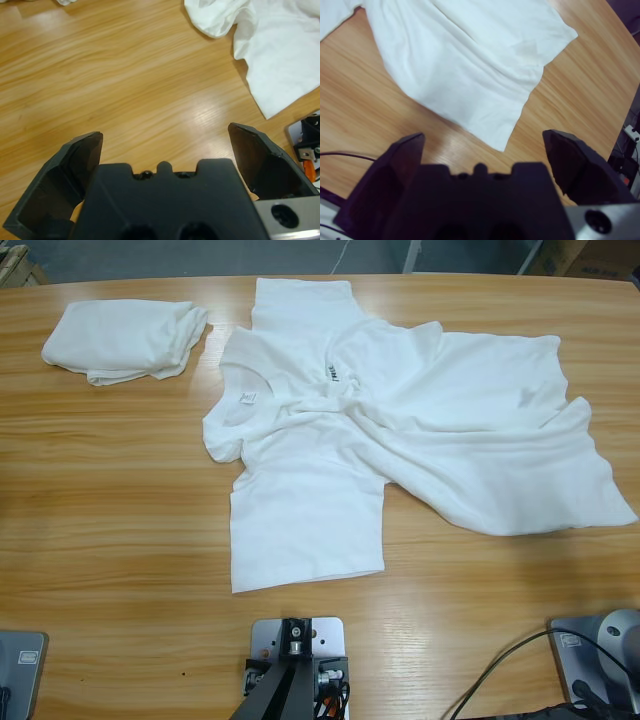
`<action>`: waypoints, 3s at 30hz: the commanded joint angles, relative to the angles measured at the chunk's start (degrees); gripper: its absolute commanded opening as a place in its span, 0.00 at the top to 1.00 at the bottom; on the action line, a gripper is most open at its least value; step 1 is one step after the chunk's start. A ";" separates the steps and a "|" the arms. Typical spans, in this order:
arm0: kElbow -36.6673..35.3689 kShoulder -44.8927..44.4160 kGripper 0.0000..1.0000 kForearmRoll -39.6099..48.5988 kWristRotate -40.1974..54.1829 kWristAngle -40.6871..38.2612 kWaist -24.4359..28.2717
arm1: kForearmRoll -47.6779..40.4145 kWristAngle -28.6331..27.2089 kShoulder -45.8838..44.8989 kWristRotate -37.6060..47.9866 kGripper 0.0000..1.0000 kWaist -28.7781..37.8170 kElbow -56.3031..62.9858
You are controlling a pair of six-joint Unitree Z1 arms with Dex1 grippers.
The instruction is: Fold clothes
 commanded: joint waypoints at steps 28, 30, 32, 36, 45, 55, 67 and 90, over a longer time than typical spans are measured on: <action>3.57 29.86 0.00 -19.56 -37.36 -3.31 -25.84 | 8.58 -0.13 3.54 0.28 0.05 -0.58 -7.69; 3.57 34.51 0.00 -22.42 -40.54 -4.34 -28.00 | 9.23 -0.13 4.52 0.33 0.05 -0.58 -8.37; 4.31 37.92 0.00 -27.08 -43.42 -7.31 -29.06 | 10.25 -0.09 6.21 0.33 0.05 -0.58 -9.11; 5.44 38.99 0.00 -31.74 -47.64 -7.17 -29.50 | 10.69 0.01 7.03 0.33 0.04 -0.58 -9.37; 12.84 43.89 0.00 -48.00 -55.36 -11.23 -31.69 | 10.69 0.28 7.46 0.33 0.04 -0.58 -9.37; 16.09 52.49 0.00 -59.99 -59.24 -10.85 -33.42 | 10.95 0.19 6.49 0.33 0.04 -0.58 -9.46; 17.18 58.29 0.08 -67.63 -63.41 -10.62 -34.96 | 11.06 0.10 6.05 0.30 0.04 -0.58 -9.46; 20.15 59.43 1.00 -68.90 -61.49 -12.69 -34.96 | 10.40 0.22 4.56 0.25 0.05 -0.58 -9.02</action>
